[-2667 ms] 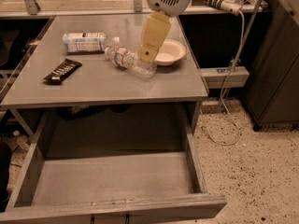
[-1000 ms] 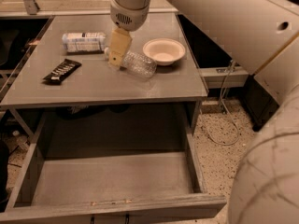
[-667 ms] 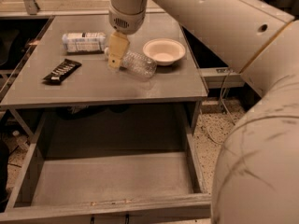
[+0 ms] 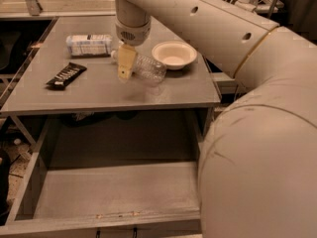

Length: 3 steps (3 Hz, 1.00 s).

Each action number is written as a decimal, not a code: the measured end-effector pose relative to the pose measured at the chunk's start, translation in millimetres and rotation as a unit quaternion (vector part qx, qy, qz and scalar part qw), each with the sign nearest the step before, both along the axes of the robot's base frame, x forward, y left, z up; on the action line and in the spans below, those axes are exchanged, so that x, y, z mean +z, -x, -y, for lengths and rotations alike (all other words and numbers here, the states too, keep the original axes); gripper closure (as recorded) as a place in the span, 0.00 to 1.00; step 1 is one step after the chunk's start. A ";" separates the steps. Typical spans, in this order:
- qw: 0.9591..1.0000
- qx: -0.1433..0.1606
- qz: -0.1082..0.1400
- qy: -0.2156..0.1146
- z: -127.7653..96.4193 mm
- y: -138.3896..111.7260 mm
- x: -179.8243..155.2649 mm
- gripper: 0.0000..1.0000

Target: Place water bottle into top drawer

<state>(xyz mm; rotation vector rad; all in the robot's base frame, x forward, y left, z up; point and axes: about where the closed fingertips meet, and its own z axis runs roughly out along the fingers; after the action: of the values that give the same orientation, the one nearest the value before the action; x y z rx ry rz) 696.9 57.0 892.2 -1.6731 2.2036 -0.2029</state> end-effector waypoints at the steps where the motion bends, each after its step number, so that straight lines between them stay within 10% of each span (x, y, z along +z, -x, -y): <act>1: 1.000 -0.002 -0.010 0.006 1.0 -7.6 -15.7 0.00; 3: 1.000 0.000 -0.031 0.008 0.7 -9.0 -33.2 0.00</act>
Offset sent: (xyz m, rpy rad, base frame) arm 0.0108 -0.0040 -0.0337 -0.0181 0.0675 -0.0072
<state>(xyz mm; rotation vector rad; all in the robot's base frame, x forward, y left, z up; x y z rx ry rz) 705.9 56.3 859.0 -1.7093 2.2519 -0.1723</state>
